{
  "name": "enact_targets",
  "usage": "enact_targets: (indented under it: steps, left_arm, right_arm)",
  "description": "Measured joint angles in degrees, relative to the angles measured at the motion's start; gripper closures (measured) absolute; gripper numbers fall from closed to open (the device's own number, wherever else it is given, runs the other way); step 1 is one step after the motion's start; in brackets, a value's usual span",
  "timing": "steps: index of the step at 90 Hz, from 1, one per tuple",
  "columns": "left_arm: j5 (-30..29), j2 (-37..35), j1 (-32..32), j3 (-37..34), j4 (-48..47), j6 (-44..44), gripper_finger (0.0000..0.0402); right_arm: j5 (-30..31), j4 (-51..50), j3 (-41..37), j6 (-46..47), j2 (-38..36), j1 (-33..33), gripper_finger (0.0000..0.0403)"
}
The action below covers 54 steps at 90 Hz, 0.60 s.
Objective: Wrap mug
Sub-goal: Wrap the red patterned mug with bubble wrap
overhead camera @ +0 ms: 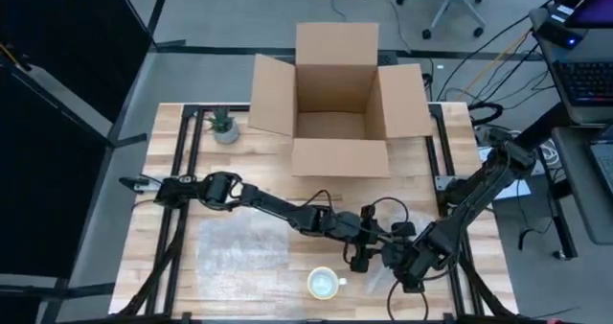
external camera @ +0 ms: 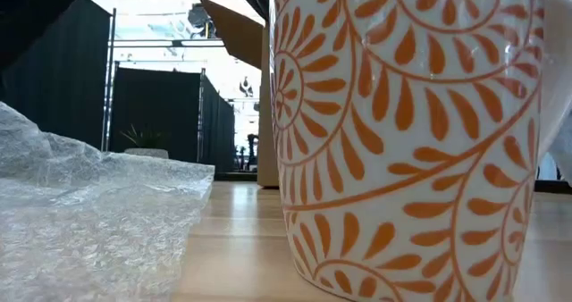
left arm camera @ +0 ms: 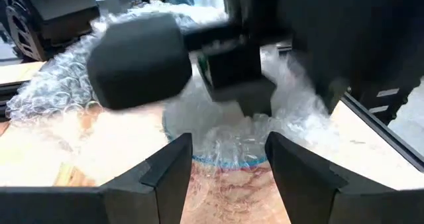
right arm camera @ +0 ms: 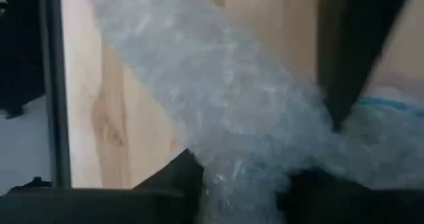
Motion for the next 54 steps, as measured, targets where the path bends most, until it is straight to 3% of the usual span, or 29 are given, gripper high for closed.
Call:
enact_targets:
  steps: [34, 54]
  left_arm:
    - [-0.20, 0.04, 0.04, 0.00, 0.04, -0.02, 0.0215]
    - [-0.25, 0.04, 0.04, 0.00, 0.04, 0.02, 0.0215]
  right_arm:
    - [1.16, -7.90, 6.76, -0.76, -0.69, 0.06, 0.0259]
    - [4.41, -4.26, 1.13, 2.58, -0.55, 1.72, 0.0259]
